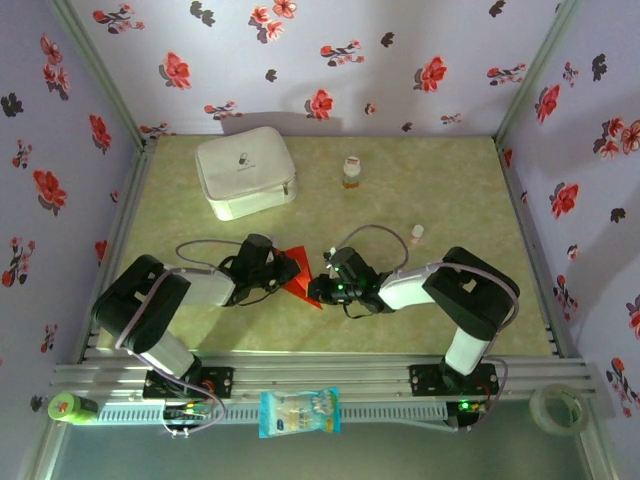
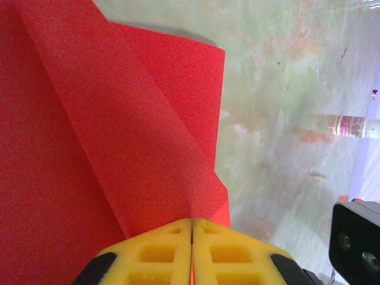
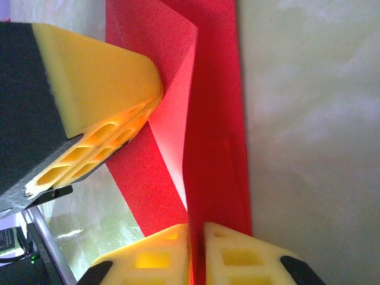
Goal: Fold a paper plane with a square sheet of paper (pick it up from the middle)
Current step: Perform the fourth fold on the wing at the bottom-center of the table.
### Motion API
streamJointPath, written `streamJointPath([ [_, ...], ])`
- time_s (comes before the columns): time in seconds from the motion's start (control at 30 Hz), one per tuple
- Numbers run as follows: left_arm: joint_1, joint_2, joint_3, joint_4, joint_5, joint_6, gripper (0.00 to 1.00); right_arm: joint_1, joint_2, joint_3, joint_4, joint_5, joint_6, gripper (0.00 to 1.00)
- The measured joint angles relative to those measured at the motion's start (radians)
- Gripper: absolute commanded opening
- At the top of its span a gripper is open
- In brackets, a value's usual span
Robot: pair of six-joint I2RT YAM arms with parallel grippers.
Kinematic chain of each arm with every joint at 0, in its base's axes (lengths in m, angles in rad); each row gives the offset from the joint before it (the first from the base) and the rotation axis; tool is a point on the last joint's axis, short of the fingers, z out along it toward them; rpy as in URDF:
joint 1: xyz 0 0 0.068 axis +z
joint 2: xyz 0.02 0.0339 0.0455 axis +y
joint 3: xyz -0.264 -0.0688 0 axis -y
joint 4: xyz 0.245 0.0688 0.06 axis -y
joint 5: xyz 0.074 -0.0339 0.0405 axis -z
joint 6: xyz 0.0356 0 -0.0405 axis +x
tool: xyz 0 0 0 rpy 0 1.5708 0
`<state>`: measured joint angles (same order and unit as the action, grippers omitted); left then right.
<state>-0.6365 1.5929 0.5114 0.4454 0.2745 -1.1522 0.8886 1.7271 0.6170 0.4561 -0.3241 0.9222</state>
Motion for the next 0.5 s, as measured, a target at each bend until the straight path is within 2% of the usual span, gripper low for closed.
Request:
streamJointPath([
  [0.27,0.0,0.013,0.006,0.004,0.015,0.003,0.09,0.0,-0.001,-0.005,0.019,-0.002,0.037,0.18],
  [0.5,0.0,0.013,0.006,0.004,0.019,0.004,0.1,-0.001,-0.002,-0.013,0.019,0.011,0.057,0.09],
])
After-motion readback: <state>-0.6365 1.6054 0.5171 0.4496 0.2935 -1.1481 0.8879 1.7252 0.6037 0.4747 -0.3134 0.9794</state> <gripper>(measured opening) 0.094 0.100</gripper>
